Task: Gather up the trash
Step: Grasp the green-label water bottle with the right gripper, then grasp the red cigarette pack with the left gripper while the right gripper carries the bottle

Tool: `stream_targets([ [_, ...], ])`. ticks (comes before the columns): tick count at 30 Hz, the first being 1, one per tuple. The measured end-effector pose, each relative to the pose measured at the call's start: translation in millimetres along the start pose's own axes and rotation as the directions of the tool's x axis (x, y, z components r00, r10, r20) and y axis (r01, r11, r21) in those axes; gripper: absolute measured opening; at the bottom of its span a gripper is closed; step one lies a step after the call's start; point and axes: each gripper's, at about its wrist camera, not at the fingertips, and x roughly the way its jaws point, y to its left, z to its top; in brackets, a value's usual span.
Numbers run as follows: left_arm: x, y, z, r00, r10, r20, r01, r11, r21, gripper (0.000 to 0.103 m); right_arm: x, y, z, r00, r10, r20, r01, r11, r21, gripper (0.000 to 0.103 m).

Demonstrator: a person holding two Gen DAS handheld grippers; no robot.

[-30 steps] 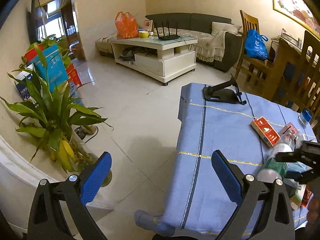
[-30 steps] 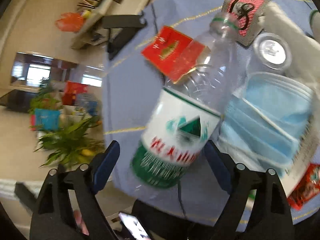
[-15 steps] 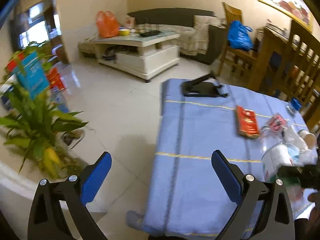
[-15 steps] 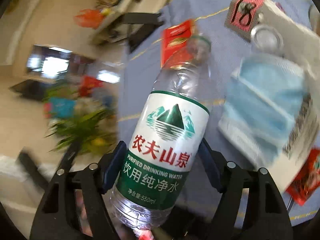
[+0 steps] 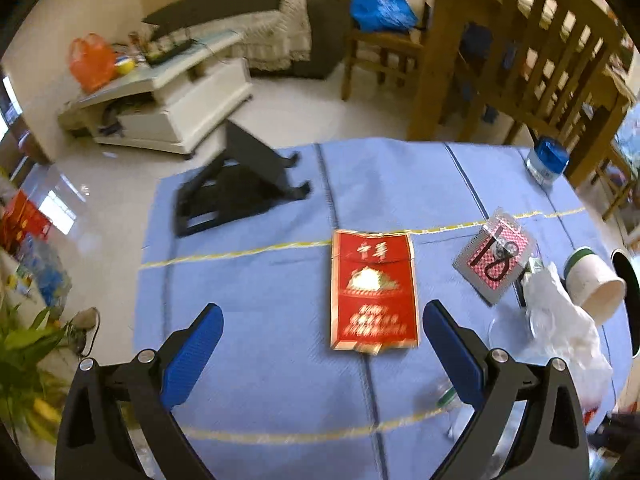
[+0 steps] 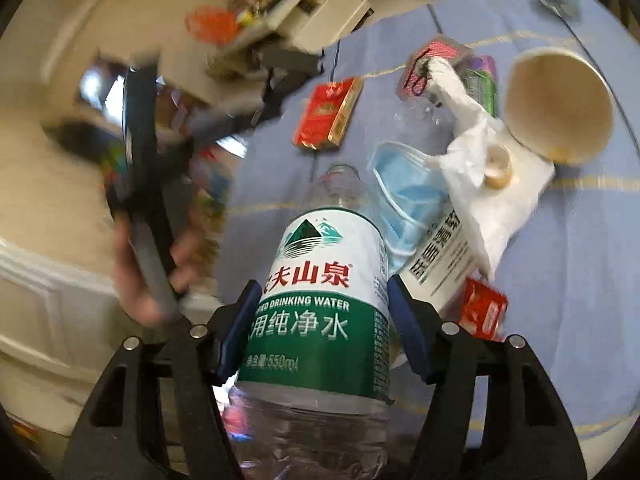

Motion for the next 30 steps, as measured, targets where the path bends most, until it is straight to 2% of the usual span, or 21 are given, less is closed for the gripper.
stream_targets([
  [2, 16.3, -8.1, 6.7, 0.999, 0.024, -0.026, -0.023, 0.999, 0.038, 0.097, 15.8, 24.0, -0.7, 0.992, -0.128, -0.017, 0.124, 0.983, -0.135, 0.063],
  [4, 34.8, -13.2, 10.2, 0.996, 0.043, -0.073, -0.039, 0.997, 0.059, 0.097, 28.7, 49.9, -4.8, 0.966, -0.26, -0.005, 0.249, 0.929, -0.273, 0.063],
  [7, 52.8, -16.3, 8.8, 0.99, 0.039, -0.135, -0.03, 0.997, 0.071, 0.097, 44.5, 69.4, -11.9, 0.929, -0.371, 0.002, 0.342, 0.855, -0.391, 0.063],
  [9, 57.0, -17.0, 7.4, 0.99, 0.01, -0.139, -0.001, 0.998, 0.066, 0.097, 51.7, 73.7, -14.9, 0.918, -0.396, 0.008, 0.362, 0.833, -0.418, 0.063],
  [11, 55.3, -15.1, 6.5, 0.99, -0.024, -0.139, 0.033, 0.997, 0.063, 0.085, 48.3, 76.2, -19.0, 0.923, -0.384, 0.006, 0.352, 0.84, -0.413, 0.063],
  [12, 53.3, -14.8, 7.1, 0.99, -0.043, -0.134, 0.053, 0.996, 0.066, 0.061, 45.1, 75.3, -18.3, 0.926, -0.378, 0.008, 0.349, 0.846, -0.404, 0.063],
  [13, 52.4, -15.1, 8.0, 0.991, -0.028, -0.134, 0.038, 0.996, 0.076, 0.025, 40.8, 74.0, -18.4, 0.929, -0.371, 0.011, 0.345, 0.852, -0.395, 0.063],
  [15, 51.4, -12.3, 9.2, 0.99, -0.032, -0.139, 0.043, 0.996, 0.074, 0.024, 35.2, 72.1, -18.0, 0.937, -0.348, 0.016, 0.327, 0.864, -0.382, 0.063],
  [21, 54.1, 2.5, 10.4, 0.977, -0.135, -0.165, 0.133, 0.991, -0.019, 0.023, 23.7, 71.9, -20.0, 0.947, -0.32, 0.037, 0.312, 0.882, -0.353, 0.063],
  [24, 52.0, 3.8, 7.6, 0.958, -0.212, -0.192, 0.203, 0.977, -0.062, 0.041, 24.4, 69.4, -16.3, 0.947, -0.319, 0.033, 0.31, 0.887, -0.343, 0.063],
  [26, 42.5, 3.6, 9.0, 0.971, -0.184, -0.154, 0.179, 0.983, -0.046, 0.059, 22.4, 72.8, -18.8, 0.948, -0.317, 0.032, 0.308, 0.886, -0.345, 0.063],
  [27, 36.4, 2.7, 10.3, 0.976, -0.176, -0.13, 0.172, 0.984, -0.038, 0.075, 23.5, 71.7, -18.9, 0.948, -0.316, 0.033, 0.307, 0.886, -0.346, 0.063],
  [28, 31.3, -0.3, 10.8, 0.979, -0.167, -0.115, 0.165, 0.986, -0.028, 0.084, 24.2, 71.8, -19.3, 0.948, -0.316, 0.031, 0.307, 0.886, -0.347, 0.063],
  [30, 30.3, -7.8, 12.1, 0.981, -0.162, -0.111, 0.162, 0.987, -0.006, 0.084, 25.7, 70.5, -19.1, 0.949, -0.313, 0.028, 0.303, 0.888, -0.347, 0.063],
])
